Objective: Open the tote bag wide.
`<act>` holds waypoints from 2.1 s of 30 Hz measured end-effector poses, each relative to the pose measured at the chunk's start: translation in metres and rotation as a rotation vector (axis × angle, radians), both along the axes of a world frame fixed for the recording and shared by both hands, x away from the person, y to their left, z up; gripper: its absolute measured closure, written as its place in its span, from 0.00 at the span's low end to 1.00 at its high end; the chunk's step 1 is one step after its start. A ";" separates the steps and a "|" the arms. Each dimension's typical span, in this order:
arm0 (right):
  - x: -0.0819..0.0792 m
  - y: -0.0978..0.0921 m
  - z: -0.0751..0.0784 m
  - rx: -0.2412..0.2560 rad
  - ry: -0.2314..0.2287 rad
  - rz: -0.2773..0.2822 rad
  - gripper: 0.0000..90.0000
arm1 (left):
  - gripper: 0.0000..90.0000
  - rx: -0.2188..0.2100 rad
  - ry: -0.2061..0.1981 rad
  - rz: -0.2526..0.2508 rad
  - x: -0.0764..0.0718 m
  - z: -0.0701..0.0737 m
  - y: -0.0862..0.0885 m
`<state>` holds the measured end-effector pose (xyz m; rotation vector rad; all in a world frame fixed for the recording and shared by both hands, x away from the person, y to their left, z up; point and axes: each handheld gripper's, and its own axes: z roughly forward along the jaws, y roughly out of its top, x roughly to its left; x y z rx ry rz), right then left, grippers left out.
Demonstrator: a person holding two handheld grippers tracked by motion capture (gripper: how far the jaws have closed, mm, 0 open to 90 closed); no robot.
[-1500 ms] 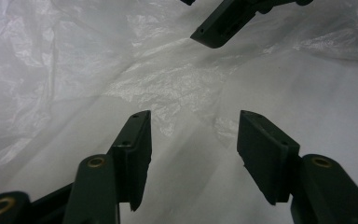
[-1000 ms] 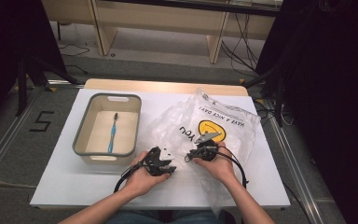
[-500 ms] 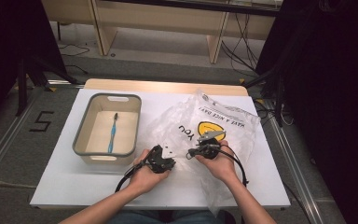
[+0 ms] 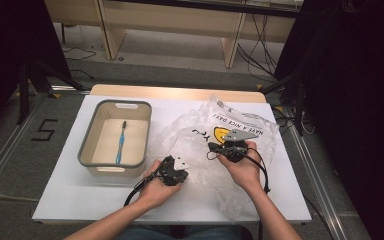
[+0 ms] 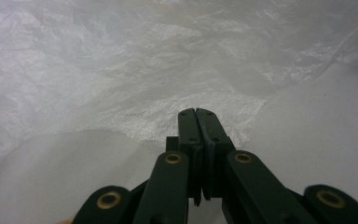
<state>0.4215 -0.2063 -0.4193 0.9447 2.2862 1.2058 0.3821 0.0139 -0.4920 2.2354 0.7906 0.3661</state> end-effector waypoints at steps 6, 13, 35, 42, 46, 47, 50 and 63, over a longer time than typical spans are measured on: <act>-0.001 0.001 0.009 0.017 -0.044 -0.010 1.00 | 0.96 -0.009 -0.002 -0.012 -0.001 0.003 0.000; -0.001 0.002 0.011 0.024 -0.050 -0.010 1.00 | 0.96 -0.087 -0.112 0.006 0.000 0.025 -0.003; 0.000 0.002 0.026 0.062 -0.095 -0.024 1.00 | 0.99 0.010 -0.042 0.004 0.018 -0.001 -0.012; 0.002 0.000 0.030 0.074 -0.109 -0.035 1.00 | 0.99 0.012 -0.044 0.005 0.017 -0.001 -0.012; 0.002 0.000 0.034 0.085 -0.122 -0.039 1.00 | 0.99 0.014 -0.048 0.006 0.017 -0.002 -0.013; 0.002 0.001 0.036 0.089 -0.127 -0.038 1.00 | 0.99 0.018 -0.053 0.006 0.016 -0.002 -0.012; 0.003 0.001 0.038 0.092 -0.132 -0.038 1.00 | 0.99 0.013 -0.048 0.005 0.016 -0.002 -0.012; 0.007 0.003 0.049 0.121 -0.161 -0.049 1.00 | 0.99 0.011 -0.055 0.001 0.016 -0.003 -0.012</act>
